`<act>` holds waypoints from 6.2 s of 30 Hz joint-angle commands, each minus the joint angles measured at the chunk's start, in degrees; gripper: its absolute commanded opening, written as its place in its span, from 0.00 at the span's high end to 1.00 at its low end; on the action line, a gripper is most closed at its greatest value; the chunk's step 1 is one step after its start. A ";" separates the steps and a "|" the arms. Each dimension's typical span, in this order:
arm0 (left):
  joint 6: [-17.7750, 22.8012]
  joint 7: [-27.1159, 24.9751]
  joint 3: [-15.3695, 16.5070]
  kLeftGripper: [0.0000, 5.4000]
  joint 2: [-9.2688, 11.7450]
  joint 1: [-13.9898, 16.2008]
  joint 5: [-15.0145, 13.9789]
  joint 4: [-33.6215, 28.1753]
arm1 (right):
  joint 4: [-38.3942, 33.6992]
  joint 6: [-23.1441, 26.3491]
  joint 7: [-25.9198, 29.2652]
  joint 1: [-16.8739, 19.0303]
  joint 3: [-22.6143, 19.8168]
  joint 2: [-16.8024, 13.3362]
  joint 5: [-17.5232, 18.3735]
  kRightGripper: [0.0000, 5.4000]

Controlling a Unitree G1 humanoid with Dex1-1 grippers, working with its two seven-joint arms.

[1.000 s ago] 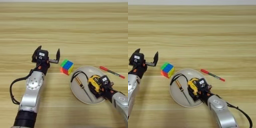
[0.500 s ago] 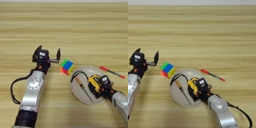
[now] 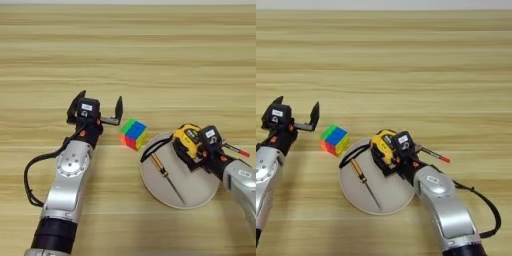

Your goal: Move the objects on the table

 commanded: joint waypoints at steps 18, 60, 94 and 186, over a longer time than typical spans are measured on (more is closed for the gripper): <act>-1.60 1.48 -0.58 0.00 -1.04 -1.57 1.41 2.10 | 30.48 -9.53 -3.41 -25.69 -1.41 7.06 -2.10 0.22; -1.81 1.27 -0.02 0.00 -0.72 -0.68 1.76 1.02 | 75.92 -29.09 -7.55 -42.39 -7.14 10.43 -6.72 0.00; -3.10 0.04 2.17 0.00 1.07 -3.13 1.23 6.55 | 28.74 -16.91 12.86 -18.10 -5.33 3.04 1.10 0.00; -4.22 -0.61 3.00 0.00 1.71 -3.28 0.81 7.03 | 25.65 -16.46 19.76 -9.02 15.09 -7.17 -11.66 0.84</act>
